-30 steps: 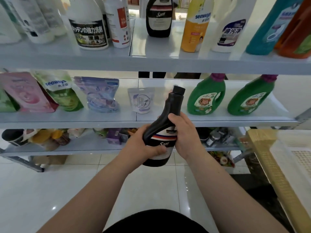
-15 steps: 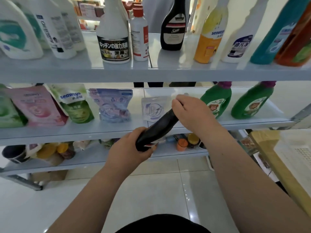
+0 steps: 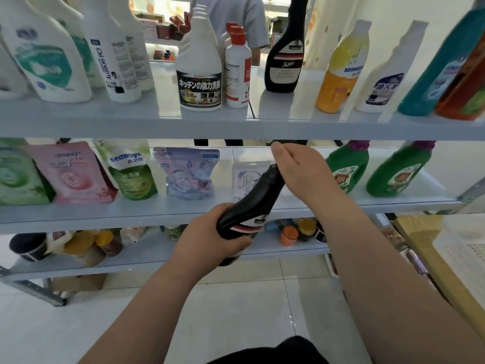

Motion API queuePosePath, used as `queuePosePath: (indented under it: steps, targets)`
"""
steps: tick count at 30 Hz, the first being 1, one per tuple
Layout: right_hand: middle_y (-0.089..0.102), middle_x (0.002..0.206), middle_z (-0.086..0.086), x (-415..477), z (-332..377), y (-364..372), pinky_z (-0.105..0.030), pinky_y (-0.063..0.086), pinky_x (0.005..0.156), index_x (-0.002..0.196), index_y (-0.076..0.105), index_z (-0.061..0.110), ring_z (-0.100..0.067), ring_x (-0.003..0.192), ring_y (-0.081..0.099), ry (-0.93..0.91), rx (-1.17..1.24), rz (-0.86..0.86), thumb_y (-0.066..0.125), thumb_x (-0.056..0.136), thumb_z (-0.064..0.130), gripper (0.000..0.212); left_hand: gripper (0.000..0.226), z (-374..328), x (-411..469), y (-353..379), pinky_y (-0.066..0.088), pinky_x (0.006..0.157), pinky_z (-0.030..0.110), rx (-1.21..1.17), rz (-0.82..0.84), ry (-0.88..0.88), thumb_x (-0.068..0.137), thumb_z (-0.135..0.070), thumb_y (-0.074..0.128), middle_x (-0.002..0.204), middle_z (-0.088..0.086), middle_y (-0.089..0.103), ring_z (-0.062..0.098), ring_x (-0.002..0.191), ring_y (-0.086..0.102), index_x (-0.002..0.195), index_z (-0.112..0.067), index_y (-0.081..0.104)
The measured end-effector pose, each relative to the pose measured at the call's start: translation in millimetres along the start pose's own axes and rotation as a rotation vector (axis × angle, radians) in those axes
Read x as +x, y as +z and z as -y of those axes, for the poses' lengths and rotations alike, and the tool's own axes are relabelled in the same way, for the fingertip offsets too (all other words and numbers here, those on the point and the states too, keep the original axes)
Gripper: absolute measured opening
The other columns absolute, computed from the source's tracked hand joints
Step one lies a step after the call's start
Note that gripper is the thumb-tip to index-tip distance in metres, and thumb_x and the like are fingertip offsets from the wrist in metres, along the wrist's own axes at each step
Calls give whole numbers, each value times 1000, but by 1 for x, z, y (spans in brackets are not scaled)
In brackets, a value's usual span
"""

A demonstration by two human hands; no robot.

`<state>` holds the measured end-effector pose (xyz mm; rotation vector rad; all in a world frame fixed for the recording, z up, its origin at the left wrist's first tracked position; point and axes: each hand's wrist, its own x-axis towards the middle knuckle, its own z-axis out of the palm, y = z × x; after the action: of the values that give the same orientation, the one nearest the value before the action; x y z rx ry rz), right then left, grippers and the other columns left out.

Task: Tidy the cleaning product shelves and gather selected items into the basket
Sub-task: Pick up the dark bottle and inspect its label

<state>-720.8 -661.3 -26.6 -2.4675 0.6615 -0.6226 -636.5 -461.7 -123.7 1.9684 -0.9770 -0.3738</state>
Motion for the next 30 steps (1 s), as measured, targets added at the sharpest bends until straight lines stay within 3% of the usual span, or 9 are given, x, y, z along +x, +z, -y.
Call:
queuePosePath:
  steps: [5,8,11,14,18,22,25,26,30]
  targets:
    - [72,92,28,-14,-11,13,-8,49,72,101,66,35,9,87,66,104,626,97,56,89,62,32,26,-26,27,3,44,66,3,-250,-158,-21,79,-74,53,90,-41,66,-16,90,63,98,-58,60]
    - [75,114,15,-18,-23,31,-25,59,87,121,62,40,-5,108,71,154,829,193,71,76,61,50,37,-53,58,6,46,61,2,-515,-229,-88,104,-56,42,82,-31,72,-14,80,66,87,-43,72]
    - [76,115,9,-1,-29,23,-29,61,82,111,66,51,-11,107,73,166,986,65,78,72,57,42,37,-78,97,11,42,57,-2,-556,-226,-78,108,-46,37,74,-37,68,-24,74,60,90,-36,67]
    - [76,114,3,29,-44,-6,-30,61,79,110,67,46,-17,105,74,115,1020,-81,81,73,52,41,29,-108,138,19,47,68,3,-504,-204,-18,109,-42,34,93,-17,70,-22,82,59,102,-39,62]
    - [75,114,5,67,-64,-40,-33,62,79,115,63,44,-18,107,73,60,1012,-233,82,71,52,49,38,-145,193,18,47,74,1,-458,-170,113,109,-52,26,104,-18,67,-19,94,60,109,-47,64]
    - [73,111,20,102,-77,-61,-20,60,75,110,59,58,-3,104,70,21,913,-330,79,71,58,44,39,-166,269,8,56,98,37,-378,-286,164,104,-44,42,130,0,62,8,113,63,136,-28,58]
    - [72,108,26,120,-83,-66,-14,57,72,116,56,51,3,101,70,1,894,-367,82,77,53,47,60,-181,318,8,43,94,5,-127,-402,191,94,-27,66,134,-7,54,-12,112,52,148,-24,43]
    - [72,108,27,125,-84,-66,-14,57,72,117,55,48,4,102,69,-2,884,-367,84,79,51,48,73,-183,333,10,36,100,5,-51,-412,168,91,-28,72,144,-4,47,-7,122,47,154,-25,34]
    - [70,112,21,134,-92,-63,-14,57,75,120,51,48,3,106,67,-16,821,-324,80,82,49,48,103,-180,375,19,29,118,51,111,-318,42,87,-39,80,166,13,16,35,153,18,161,-26,9]
